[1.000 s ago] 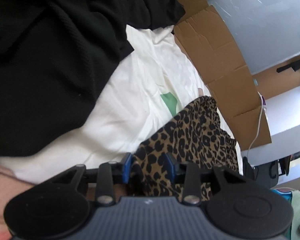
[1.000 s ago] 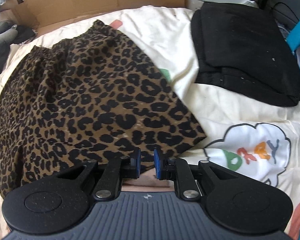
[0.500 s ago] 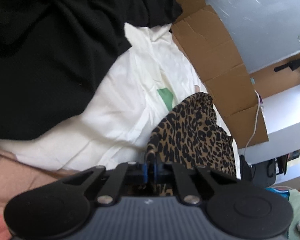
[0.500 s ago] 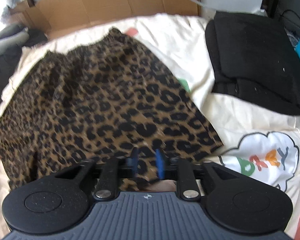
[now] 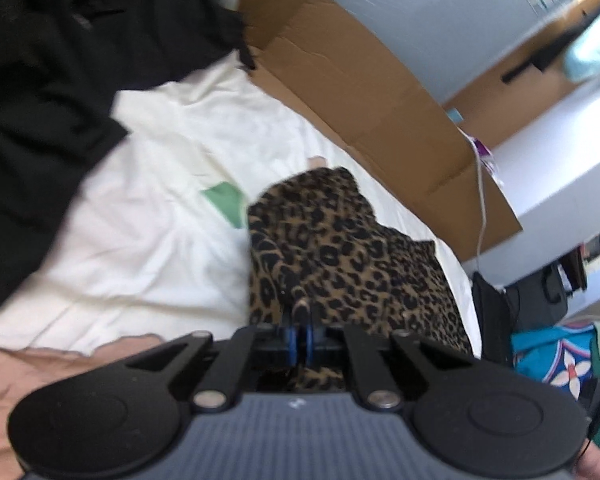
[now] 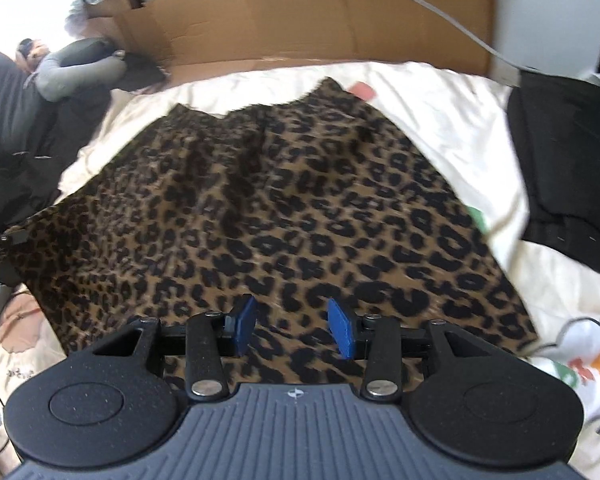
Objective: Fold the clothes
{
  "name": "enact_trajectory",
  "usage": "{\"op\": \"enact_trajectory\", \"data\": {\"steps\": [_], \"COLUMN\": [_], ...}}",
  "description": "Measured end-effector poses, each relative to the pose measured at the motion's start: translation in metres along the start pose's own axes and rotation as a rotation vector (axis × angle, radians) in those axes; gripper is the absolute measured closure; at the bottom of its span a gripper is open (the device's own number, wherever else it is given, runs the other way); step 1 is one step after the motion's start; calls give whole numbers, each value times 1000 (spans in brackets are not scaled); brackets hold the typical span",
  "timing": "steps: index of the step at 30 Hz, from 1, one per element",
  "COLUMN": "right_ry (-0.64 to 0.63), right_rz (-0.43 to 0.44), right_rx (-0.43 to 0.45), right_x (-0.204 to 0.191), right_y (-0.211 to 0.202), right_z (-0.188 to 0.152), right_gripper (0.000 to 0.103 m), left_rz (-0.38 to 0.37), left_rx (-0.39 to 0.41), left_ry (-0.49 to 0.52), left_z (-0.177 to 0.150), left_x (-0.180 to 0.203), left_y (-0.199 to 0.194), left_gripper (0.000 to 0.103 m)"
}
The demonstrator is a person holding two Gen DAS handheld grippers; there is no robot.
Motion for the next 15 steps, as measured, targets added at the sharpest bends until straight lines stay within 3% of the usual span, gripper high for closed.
{"op": "enact_trajectory", "data": {"steps": [6,15], "right_ry": [-24,-121], "right_rz": [56,213], "right_rx": [21,47], "right_x": [-30,-102], "right_y": [10,8], "right_z": [6,14], "right_gripper": [56,56], "left_rz": [4,-88], "left_rx": [-26,-151], "left_ry": [80,129], "left_z": [-9,-38], "left_x": [47,105], "left_y": [29,70], "left_gripper": [99,98]}}
Point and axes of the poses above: each gripper's, at about its wrist camera, not at the fingertips, and y roughly the way its jaws point, x to its right, z to its top, the point moved 10 cm from there along y, roughly the way its jaws point, and after that the axes turned 4 degrees about -z, right-handed, at the moved point
